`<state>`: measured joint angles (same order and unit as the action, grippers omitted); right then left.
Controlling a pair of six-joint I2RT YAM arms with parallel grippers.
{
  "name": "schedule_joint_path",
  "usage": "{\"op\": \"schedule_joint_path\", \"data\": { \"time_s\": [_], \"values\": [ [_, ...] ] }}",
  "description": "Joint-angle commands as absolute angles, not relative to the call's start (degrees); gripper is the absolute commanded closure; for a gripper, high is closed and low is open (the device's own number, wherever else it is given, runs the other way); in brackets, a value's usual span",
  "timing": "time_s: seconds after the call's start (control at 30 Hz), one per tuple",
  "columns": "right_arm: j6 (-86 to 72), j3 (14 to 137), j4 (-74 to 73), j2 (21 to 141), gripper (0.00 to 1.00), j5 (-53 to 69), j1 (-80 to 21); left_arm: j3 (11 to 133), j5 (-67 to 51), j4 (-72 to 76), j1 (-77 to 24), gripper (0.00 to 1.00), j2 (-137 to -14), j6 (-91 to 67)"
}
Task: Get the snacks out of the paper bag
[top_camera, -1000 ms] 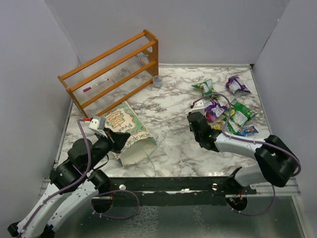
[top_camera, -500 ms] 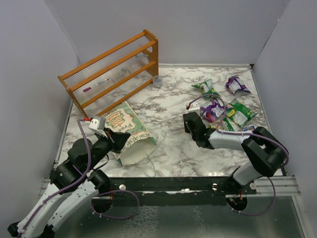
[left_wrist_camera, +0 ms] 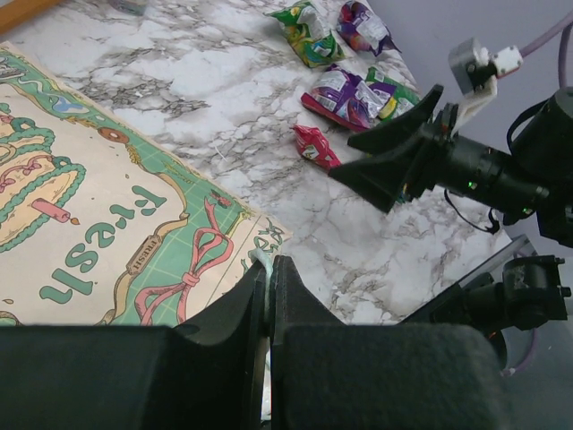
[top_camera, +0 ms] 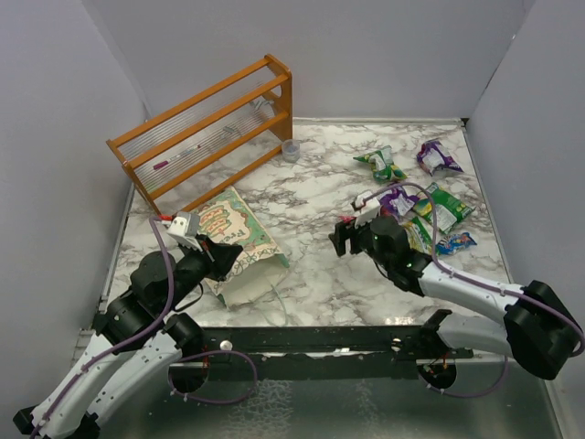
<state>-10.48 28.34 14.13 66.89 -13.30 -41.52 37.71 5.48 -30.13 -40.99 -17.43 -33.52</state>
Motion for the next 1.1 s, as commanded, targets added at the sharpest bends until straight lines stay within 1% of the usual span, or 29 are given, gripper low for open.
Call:
{"op": "schedule_joint_path", "data": {
  "time_s": [0.0, 0.03, 0.17, 0.27, 0.4, 0.5, 0.63, 0.73, 0.87, 0.97, 1.07],
  "values": [
    [-8.05, 22.95, 17.23, 63.67, 0.27, 4.6, -44.1, 38.53, 6.5, -29.69, -40.76, 0.96, -17.07, -33.31],
    [-6.88, 22.57, 17.83, 63.15, 0.27, 4.15, -46.04, 38.5, 6.5, -29.69, -40.76, 0.96, -16.99, -33.31],
    [0.92, 21.95, 21.74, 62.68, 0.27, 0.0, -58.98, 38.5, 6.5, -29.63, -40.76, 0.96, -17.18, -33.31],
    [9.28, 20.83, 29.63, 64.68, 0.27, -2.04, -69.68, 38.54, 6.59, -29.75, -40.71, 0.96, -17.31, -33.36],
    [20.72, 22.81, 35.91, 70.09, 0.28, 1.17, -77.91, 38.5, 6.68, -29.74, -40.67, 0.96, -17.06, -33.4],
    [29.57, 25.95, 40.13, 76.74, 0.28, 1.51, -80.56, 38.51, 6.52, -29.7, -40.65, 0.97, -17.04, -33.44],
    [39.41, 30.23, 48.42, 87.58, 0.29, -3.31, -81.3, 38.56, 6.28, -29.71, -40.67, 0.97, -16.98, -33.31],
    [47.43, 33.34, 53.82, 95.07, 0.33, -5.95, -81.32, 38.5, 6.24, -29.72, -40.66, 0.96, -16.56, -33.32],
    [54.79, 35.86, 62.54, 103.52, 0.39, -7.65, -81.3, 38.41, 5.95, -29.56, -40.63, 0.96, -15.97, -33.31],
    [57.9, 39.05, 65.72, 109.09, 0.39, -9.31, -80.67, 38.41, 5.46, -29.44, -40.63, 0.97, -15.82, -33.18],
    [60.03, 41.59, 67.51, 113.47, 0.38, -8.41, -79.19, 38.46, 5.17, -29.33, -40.59, 0.97, -15.58, -33.18]
  ]
}}
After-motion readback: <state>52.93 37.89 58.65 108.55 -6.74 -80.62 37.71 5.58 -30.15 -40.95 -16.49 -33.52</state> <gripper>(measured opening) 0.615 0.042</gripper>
